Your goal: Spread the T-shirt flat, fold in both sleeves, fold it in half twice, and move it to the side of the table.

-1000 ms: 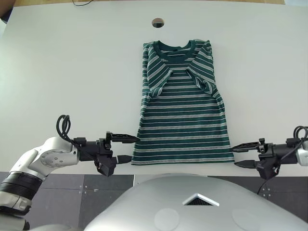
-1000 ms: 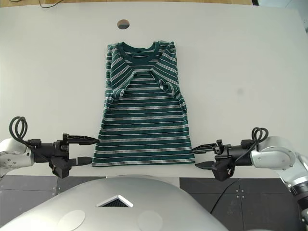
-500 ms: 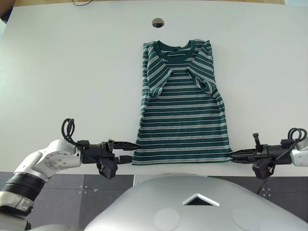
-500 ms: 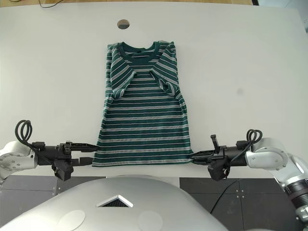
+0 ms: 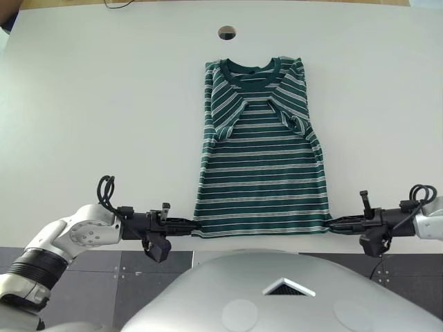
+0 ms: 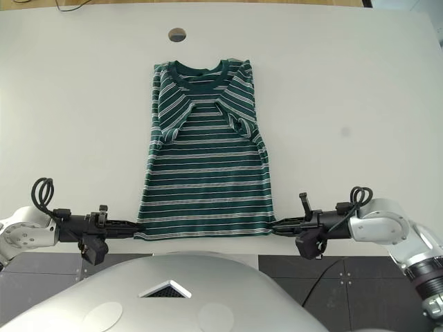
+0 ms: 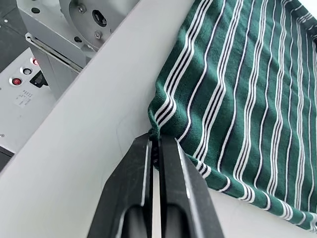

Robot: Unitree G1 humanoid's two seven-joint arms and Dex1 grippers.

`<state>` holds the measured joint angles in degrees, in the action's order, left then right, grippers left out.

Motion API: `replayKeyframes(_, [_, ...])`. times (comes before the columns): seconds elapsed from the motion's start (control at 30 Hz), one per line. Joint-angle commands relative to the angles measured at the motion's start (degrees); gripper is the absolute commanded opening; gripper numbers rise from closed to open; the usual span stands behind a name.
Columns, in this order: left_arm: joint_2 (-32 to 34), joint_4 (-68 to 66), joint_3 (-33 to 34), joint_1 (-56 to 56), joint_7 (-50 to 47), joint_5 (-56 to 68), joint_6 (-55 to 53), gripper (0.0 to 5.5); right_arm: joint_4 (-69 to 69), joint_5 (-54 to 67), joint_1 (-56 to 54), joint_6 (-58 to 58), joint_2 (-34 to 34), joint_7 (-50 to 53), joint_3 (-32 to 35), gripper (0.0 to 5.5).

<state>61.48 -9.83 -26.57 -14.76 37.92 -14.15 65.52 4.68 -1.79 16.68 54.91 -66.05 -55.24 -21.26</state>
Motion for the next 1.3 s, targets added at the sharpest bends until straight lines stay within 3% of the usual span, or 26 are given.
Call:
replayKeyframes(0.03, [0.0, -4.3, -3.0, -1.4, 3.8, -7.8, -4.3, 0.11, -0.7, 0.2, 1.3, -3.6, -0.3, -1.7, -1.4, 0.1])
replayKeyframes(0.13, [0.8, 0.0, -3.0, -0.8, 5.9, 3.3, -9.5, 0.11, -6.3, 9.2, 3.0, -10.7, -2.9, -4.4, -1.2, 0.1])
replayKeyframes(0.23, [7.3, 16.4, -3.3, -0.1, 14.8, 28.2, -30.2, 0.11, -18.4, 25.5, 5.4, -24.7, -8.2, -9.2, 0.3, 0.1])
replayKeyframes(0.33, [14.6, 28.1, -0.2, 0.6, 22.7, 43.9, -44.2, 0.11, -23.4, 32.4, 5.0, -31.2, -9.5, -12.6, 2.0, 0.1])
replayKeyframes(0.43, [18.6, 33.5, 3.0, -0.2, 28.2, 51.0, -51.6, 0.11, -26.3, 37.1, 5.5, -35.9, -10.1, -15.1, 4.9, 0.1])
replayKeyframes(0.67, [19.3, 38.8, 12.5, -6.8, 35.9, 59.8, -58.6, 0.11, -28.9, 40.0, 9.1, -41.7, -8.5, -19.2, 12.4, 0.1])
replayKeyframes(0.83, [13.1, 38.6, 18.1, -6.0, 35.0, 61.3, -61.9, 0.11, -30.4, 41.3, 6.0, -44.2, -3.4, -18.1, 16.9, 0.1])
replayKeyframes(1.07, [-7.1, 24.0, 20.8, 13.4, 21.6, 56.4, -67.6, 0.11, -20.7, 32.9, -13.6, -47.4, 11.4, -7.0, 17.0, 0.1])
replayKeyframes(1.3, [-18.2, 7.2, 22.0, 27.2, 16.1, 46.4, -67.7, 0.11, -5.2, 20.6, -28.1, -44.5, 21.9, -1.3, 14.9, 0.1])
